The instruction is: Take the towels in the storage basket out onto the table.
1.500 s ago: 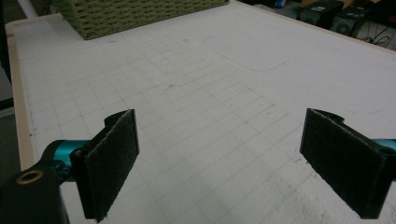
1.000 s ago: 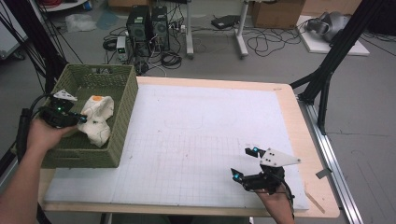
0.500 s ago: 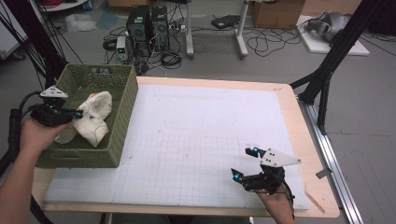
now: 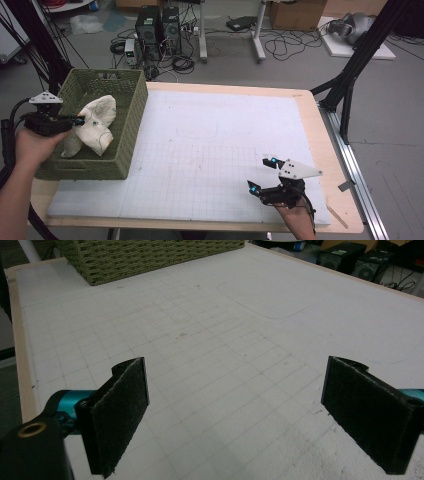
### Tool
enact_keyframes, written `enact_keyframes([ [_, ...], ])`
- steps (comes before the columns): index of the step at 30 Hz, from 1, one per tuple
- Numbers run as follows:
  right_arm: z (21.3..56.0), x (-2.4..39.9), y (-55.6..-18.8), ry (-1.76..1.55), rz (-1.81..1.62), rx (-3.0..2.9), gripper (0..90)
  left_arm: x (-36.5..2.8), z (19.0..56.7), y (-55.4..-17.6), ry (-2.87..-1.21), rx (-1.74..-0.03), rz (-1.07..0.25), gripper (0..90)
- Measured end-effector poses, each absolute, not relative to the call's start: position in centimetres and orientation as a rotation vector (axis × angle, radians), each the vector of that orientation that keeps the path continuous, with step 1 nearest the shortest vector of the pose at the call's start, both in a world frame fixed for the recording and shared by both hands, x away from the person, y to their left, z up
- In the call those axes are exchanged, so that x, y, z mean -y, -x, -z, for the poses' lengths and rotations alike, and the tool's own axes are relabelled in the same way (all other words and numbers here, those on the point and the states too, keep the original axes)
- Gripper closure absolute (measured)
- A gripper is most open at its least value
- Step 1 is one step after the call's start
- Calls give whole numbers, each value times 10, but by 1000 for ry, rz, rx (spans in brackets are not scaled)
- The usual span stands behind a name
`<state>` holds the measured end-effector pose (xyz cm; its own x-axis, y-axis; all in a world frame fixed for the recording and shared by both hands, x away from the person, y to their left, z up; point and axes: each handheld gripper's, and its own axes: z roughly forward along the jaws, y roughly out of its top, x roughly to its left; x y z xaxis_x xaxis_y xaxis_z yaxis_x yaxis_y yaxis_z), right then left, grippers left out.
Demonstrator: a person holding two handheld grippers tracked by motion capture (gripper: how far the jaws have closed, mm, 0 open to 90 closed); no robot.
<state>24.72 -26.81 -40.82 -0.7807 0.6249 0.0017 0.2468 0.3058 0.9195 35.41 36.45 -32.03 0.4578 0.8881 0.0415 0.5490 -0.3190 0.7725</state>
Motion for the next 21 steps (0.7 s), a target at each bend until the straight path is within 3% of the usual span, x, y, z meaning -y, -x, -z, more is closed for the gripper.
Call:
enact_keyframes([
  [21, 407, 271, -245, -800, -1475, -2208, 109, -370, 304, -343, -1880, -1151, -623, 875],
])
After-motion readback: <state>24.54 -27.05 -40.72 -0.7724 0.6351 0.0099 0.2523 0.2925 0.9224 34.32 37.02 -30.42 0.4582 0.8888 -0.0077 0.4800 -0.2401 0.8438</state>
